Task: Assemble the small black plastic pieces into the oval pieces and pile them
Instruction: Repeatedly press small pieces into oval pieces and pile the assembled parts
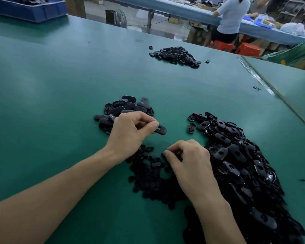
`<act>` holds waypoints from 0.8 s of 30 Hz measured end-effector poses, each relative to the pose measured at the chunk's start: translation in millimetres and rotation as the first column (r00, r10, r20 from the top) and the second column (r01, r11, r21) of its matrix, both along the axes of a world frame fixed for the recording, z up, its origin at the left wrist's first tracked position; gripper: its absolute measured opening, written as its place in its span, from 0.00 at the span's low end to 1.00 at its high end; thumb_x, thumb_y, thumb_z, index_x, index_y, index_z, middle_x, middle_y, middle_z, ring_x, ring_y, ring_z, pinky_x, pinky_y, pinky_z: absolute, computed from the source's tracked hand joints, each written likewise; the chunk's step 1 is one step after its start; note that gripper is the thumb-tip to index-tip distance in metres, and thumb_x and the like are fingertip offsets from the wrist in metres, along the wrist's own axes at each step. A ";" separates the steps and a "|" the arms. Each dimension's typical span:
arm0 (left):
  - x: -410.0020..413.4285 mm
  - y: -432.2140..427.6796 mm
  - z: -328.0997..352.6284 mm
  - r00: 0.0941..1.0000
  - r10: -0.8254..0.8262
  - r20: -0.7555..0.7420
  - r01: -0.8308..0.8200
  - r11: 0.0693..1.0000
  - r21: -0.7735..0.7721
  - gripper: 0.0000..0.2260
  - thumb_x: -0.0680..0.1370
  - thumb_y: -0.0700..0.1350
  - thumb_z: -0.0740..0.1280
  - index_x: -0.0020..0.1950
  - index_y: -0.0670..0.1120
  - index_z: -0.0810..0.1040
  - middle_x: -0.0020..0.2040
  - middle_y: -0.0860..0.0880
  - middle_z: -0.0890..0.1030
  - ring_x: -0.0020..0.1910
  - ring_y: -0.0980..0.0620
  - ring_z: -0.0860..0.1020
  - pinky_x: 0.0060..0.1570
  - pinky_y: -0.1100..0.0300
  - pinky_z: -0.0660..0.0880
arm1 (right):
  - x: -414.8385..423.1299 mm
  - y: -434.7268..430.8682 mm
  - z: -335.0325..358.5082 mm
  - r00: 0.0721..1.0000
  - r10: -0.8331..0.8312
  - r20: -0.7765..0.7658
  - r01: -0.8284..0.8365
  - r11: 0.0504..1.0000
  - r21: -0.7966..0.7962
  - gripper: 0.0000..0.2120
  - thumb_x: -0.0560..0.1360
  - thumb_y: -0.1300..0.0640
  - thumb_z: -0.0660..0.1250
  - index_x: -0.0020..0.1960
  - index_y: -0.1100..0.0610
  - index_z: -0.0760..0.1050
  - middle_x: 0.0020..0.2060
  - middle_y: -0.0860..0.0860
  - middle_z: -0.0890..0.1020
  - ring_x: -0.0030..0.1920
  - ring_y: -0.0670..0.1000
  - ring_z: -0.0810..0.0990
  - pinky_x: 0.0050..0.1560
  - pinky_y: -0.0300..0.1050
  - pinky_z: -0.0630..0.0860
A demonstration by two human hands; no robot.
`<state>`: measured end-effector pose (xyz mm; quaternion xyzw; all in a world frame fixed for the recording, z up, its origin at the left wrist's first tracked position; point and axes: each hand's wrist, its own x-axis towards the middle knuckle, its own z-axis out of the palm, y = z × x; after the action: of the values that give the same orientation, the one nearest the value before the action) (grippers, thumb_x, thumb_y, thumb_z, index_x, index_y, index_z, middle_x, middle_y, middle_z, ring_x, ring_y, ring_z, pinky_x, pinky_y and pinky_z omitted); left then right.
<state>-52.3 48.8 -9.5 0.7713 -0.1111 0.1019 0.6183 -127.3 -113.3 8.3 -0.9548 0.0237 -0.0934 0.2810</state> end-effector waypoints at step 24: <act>-4.8 -3.1 8.3 0.989 -0.116 -0.089 0.108 0.990 -0.086 0.05 0.75 0.37 0.75 0.47 0.45 0.83 0.38 0.48 0.86 0.36 0.50 0.86 0.32 0.63 0.79 | 2.1 7.5 -5.0 0.980 -0.073 0.183 0.042 0.985 0.166 0.09 0.84 0.54 0.56 0.45 0.45 0.64 0.37 0.43 0.77 0.36 0.44 0.75 0.34 0.43 0.74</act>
<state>-57.1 45.7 -1.2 0.7421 -0.1208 0.0350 0.6583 -125.2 -105.8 3.2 -0.9148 0.0320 -0.1893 0.3554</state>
